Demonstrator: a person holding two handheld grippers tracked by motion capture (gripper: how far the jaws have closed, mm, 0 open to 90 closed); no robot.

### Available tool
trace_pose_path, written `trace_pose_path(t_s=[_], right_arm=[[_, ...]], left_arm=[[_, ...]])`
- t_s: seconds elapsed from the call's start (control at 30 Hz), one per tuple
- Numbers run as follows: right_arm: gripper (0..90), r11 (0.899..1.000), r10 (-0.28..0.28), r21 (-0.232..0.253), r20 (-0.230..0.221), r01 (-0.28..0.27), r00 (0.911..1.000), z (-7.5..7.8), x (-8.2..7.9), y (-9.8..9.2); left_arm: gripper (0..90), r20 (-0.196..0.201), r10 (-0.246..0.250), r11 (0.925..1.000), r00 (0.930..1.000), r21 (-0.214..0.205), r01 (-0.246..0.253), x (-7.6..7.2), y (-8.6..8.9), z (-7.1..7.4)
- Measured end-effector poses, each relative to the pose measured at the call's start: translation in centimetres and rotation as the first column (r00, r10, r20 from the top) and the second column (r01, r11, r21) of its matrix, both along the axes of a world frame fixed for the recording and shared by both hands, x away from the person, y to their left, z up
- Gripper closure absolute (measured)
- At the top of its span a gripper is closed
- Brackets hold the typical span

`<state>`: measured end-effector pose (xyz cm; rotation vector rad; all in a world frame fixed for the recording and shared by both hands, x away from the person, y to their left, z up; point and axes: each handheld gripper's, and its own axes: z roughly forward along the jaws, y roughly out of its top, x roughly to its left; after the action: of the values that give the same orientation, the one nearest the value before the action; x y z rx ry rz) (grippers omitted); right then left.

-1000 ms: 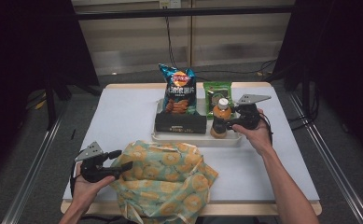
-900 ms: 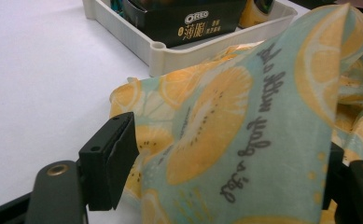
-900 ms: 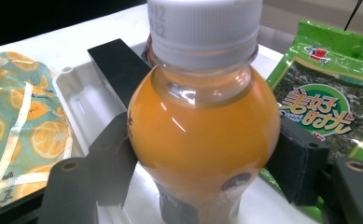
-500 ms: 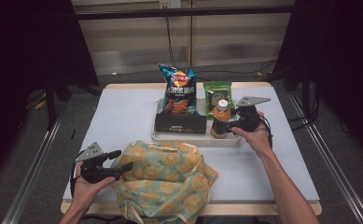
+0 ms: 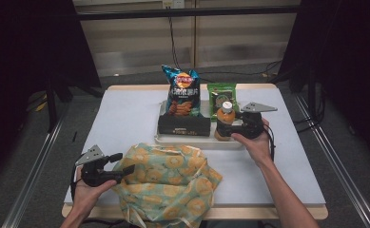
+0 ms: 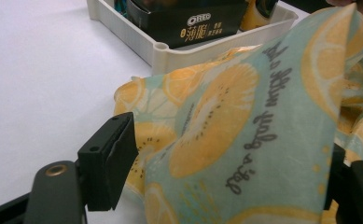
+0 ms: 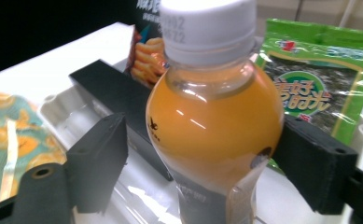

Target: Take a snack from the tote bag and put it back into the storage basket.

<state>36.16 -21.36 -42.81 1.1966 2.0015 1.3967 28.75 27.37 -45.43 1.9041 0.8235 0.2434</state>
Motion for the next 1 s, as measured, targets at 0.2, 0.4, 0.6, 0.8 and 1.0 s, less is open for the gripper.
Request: trace_pose_path(t_s=[0.2, 0.4, 0.6, 0.8, 1.0], right_arm=[[18.6, 0.997, -0.067, -0.032, 0.011, 0.067, 0.9977, -0.1, -0.7, 0.9], [23.4, 0.99, -0.137, -0.015, 0.018, 0.137, 0.9905, -0.5, -0.3, 1.3], [30.4, 0.991, -0.131, -0.019, 0.021, 0.132, 0.9911, -0.7, 0.3, 1.7], [30.7, 0.999, -0.037, -0.009, 0.007, 0.037, 0.9993, -0.5, 1.3, 0.6], [30.8, 1.0, 0.02, -0.021, 0.013, -0.019, 0.9997, -0.5, 2.2, -0.6]], left_arm=[[25.1, 0.0, 0.001, 1.0, 1.0, 0.003, -0.001, 0.0, 0.1, 0.0], [25.1, 0.001, 0.008, 1.0, 1.0, -0.002, -0.008, 0.0, 0.2, -0.1], [25.1, 0.002, 0.016, 0.9999, 0.9999, 0.0, -0.016, 0.1, 0.4, -0.1], [24.4, -0.015, 0.013, 0.9999, 0.9998, -0.005, -0.013, 0.2, 0.4, -0.4], [23.9, -0.022, 0.02, 0.9997, 0.9996, -0.013, -0.02, 0.3, 0.6, -0.5]])
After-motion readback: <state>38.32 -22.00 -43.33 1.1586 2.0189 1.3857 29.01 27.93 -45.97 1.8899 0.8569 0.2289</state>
